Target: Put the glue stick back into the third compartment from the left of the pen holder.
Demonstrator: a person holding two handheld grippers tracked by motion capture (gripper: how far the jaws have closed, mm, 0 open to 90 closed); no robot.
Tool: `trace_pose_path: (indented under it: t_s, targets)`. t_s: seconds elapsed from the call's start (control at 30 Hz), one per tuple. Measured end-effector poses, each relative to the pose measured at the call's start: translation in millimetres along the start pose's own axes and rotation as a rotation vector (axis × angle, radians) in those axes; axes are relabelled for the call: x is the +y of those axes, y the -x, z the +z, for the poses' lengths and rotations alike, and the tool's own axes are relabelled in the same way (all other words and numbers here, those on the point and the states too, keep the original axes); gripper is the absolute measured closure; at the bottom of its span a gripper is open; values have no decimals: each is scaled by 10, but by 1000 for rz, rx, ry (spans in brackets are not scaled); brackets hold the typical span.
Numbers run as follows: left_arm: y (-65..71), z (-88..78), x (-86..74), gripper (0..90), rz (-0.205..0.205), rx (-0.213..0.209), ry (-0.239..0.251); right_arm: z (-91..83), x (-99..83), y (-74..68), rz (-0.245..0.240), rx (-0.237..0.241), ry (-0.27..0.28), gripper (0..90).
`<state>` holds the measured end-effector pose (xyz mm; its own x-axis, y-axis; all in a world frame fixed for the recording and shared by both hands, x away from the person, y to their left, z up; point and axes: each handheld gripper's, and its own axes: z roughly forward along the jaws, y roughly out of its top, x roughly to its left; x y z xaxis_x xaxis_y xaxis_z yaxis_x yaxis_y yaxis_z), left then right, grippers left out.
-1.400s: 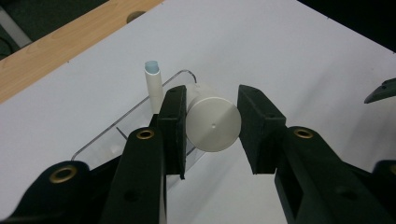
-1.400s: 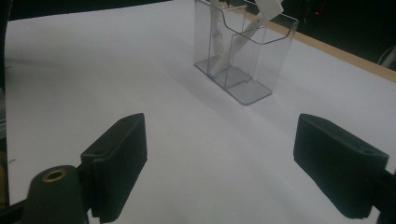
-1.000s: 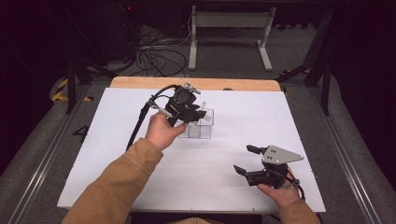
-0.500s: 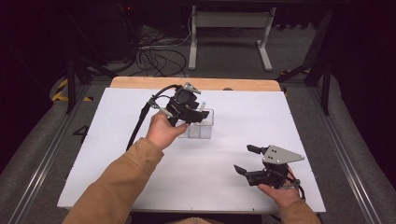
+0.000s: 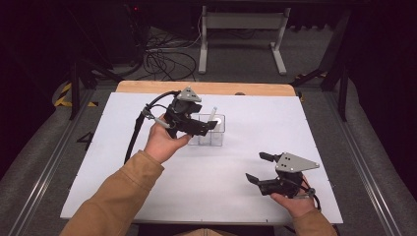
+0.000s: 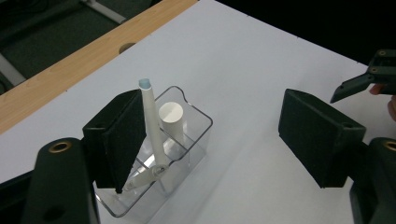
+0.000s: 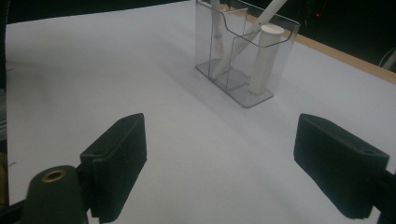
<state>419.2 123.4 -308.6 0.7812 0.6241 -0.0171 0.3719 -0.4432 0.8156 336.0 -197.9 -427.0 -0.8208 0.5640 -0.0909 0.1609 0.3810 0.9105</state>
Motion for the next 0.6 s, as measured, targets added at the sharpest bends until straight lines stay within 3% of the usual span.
trace_pose_path:
  t_s: [0.3,0.4,0.6]
  targets:
    - [20,-157,-56,178,15,-30,39,-1,9,4,2,-4,4,177]
    - [31,-238,-132,147,26,-34,63,-1,11,3,2,-4,5,177]
    - [9,-407,-331,115,9,-43,127,-1,13,3,1,-10,10,177]
